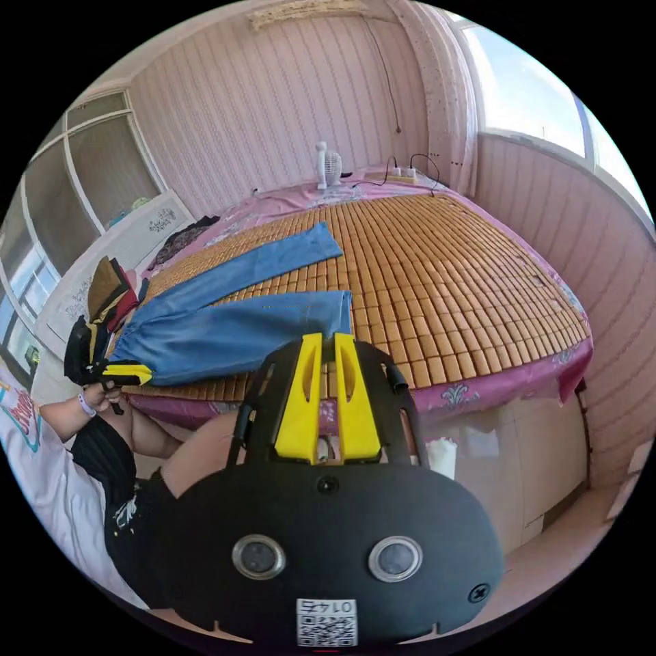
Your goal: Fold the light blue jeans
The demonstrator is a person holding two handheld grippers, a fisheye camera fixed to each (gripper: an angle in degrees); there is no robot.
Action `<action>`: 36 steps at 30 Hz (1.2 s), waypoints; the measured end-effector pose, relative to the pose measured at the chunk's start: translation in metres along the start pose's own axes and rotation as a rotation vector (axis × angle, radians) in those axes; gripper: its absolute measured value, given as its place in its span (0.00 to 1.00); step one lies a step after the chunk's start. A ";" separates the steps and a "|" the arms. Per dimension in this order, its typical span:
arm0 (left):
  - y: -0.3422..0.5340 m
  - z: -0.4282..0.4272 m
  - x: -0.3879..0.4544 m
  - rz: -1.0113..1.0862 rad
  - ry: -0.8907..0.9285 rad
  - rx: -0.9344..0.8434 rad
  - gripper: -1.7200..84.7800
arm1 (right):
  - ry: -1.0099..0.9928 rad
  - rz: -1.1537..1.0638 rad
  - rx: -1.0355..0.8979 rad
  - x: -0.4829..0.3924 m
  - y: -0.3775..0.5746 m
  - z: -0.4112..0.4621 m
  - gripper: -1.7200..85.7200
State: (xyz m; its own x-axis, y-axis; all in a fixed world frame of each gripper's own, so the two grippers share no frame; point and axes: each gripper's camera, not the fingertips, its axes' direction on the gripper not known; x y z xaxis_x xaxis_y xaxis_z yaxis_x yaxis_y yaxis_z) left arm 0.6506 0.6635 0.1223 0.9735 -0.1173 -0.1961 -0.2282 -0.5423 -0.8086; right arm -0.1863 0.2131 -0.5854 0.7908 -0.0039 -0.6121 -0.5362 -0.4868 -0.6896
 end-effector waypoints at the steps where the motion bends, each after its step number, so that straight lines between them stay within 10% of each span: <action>1: 0.002 0.000 0.000 -0.002 0.007 0.001 0.04 | 0.006 0.024 -0.044 0.004 0.006 0.006 0.08; 26: 0.045 0.064 -0.020 -0.024 -0.159 -0.107 0.06 | 0.108 -0.056 -0.274 -0.068 -0.194 0.144 0.05; 36: 0.118 0.049 -0.033 -0.039 -0.109 0.001 0.06 | 0.329 0.016 -0.033 -0.110 -0.126 0.042 0.06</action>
State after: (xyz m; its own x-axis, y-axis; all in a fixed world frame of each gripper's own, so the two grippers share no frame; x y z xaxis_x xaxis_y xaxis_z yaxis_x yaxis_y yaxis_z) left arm 0.5910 0.6435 0.0061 0.9746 -0.0051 -0.2239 -0.1906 -0.5437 -0.8174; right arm -0.2187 0.3113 -0.4474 0.8382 -0.2907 -0.4615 -0.5437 -0.5126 -0.6646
